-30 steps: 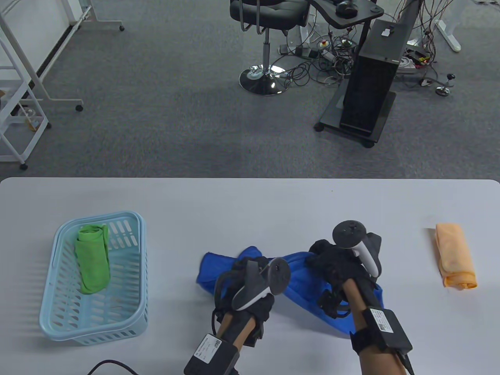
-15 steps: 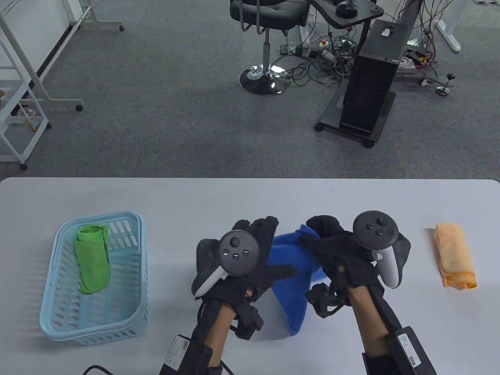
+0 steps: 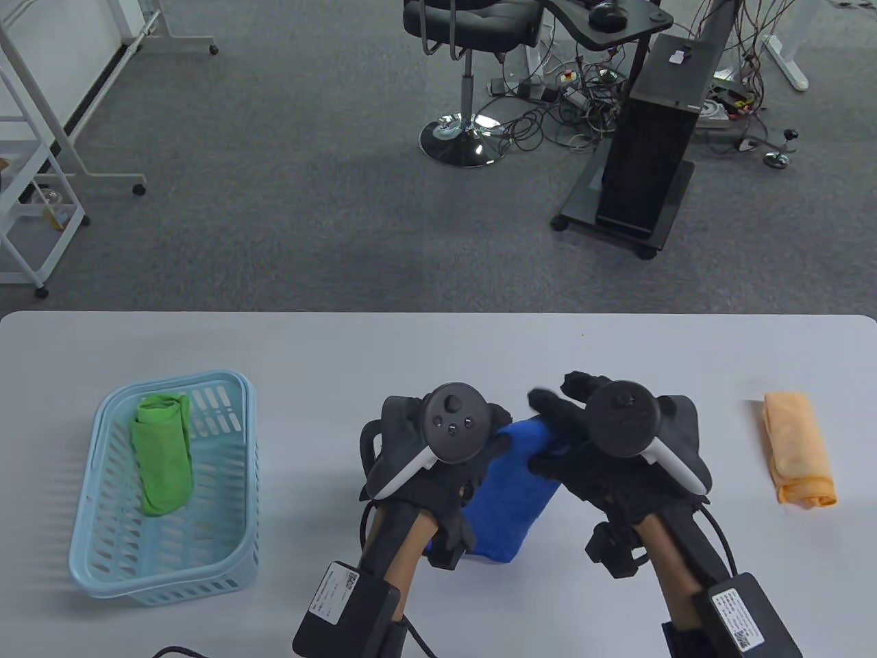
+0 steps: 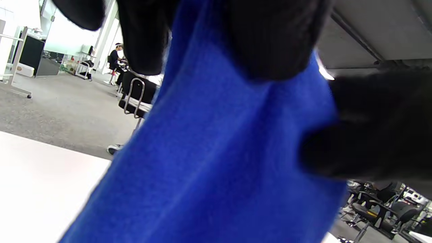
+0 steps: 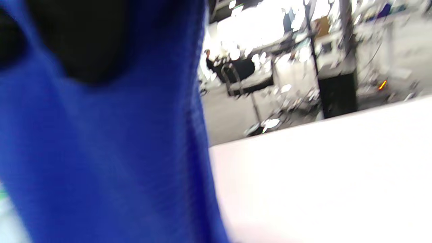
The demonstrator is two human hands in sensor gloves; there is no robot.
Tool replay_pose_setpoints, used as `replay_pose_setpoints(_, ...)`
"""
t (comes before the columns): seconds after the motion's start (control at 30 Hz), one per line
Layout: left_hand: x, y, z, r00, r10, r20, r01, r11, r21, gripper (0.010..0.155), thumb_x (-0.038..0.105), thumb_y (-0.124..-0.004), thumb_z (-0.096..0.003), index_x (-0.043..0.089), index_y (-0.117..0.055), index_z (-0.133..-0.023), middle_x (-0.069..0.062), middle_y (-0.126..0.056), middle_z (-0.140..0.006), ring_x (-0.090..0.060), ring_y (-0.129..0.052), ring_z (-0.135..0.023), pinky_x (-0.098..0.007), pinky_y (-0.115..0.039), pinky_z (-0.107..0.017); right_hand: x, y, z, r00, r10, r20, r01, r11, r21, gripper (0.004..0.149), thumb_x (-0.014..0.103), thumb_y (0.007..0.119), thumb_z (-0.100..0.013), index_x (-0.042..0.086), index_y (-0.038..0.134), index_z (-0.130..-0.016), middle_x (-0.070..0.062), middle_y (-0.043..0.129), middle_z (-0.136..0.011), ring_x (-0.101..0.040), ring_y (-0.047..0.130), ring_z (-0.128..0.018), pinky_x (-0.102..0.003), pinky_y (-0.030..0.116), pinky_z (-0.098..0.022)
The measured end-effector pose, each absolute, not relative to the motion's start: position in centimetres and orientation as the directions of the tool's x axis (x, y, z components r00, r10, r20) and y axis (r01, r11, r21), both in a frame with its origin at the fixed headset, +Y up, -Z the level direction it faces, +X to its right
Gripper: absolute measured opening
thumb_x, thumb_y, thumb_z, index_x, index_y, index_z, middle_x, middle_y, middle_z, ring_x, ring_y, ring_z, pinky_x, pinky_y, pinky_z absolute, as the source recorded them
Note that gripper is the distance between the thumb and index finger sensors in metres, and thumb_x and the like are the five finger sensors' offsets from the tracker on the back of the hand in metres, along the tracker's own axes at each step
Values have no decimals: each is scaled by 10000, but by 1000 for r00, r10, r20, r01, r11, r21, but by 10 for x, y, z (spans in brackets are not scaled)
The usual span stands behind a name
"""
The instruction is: Roll rectangular towel into towel roll
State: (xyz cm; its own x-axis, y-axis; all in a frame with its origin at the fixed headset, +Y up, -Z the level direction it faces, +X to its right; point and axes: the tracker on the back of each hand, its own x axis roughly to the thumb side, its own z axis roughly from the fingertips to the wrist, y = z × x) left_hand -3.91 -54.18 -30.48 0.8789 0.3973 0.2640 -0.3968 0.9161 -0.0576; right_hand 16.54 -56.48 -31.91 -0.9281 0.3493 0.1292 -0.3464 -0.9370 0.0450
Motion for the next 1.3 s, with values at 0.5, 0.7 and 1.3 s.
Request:
replay_pose_setpoints(0.5,-45,-533,-394,736,662,144,-676,732,85,472,231,-823,-417,258,-913,-880,-157,-962,-895,-254,-1133,-526,-486,-895,-402,196,-552,-413,-623,775,-102,-767,-631,-117,521,292,818,-308,218,872,-820,-118,850,-847,-175,1073,-470,-396,897,-352)
replay_pose_setpoints(0.7,-39,-511,-368,794,493,356,-580,790,199,496,268,-833,-408,290,-903,-898,-91,-918,-965,-297,-1004,-801,-545,-764,-595,212,-537,-391,-679,731,68,-727,-658,-197,521,299,810,-308,240,866,-822,-92,793,-894,-173,1001,-657,-412,845,-492)
replay_pose_setpoints(1.3,-53,-740,-229,927,268,263,-215,953,-216,592,366,-882,-367,292,-785,-946,-41,-976,-680,-358,-820,-845,-633,-599,-653,190,-741,-255,-921,373,115,-326,-898,296,542,402,856,-265,244,831,-783,-80,750,-891,-233,923,-683,-497,757,-549)
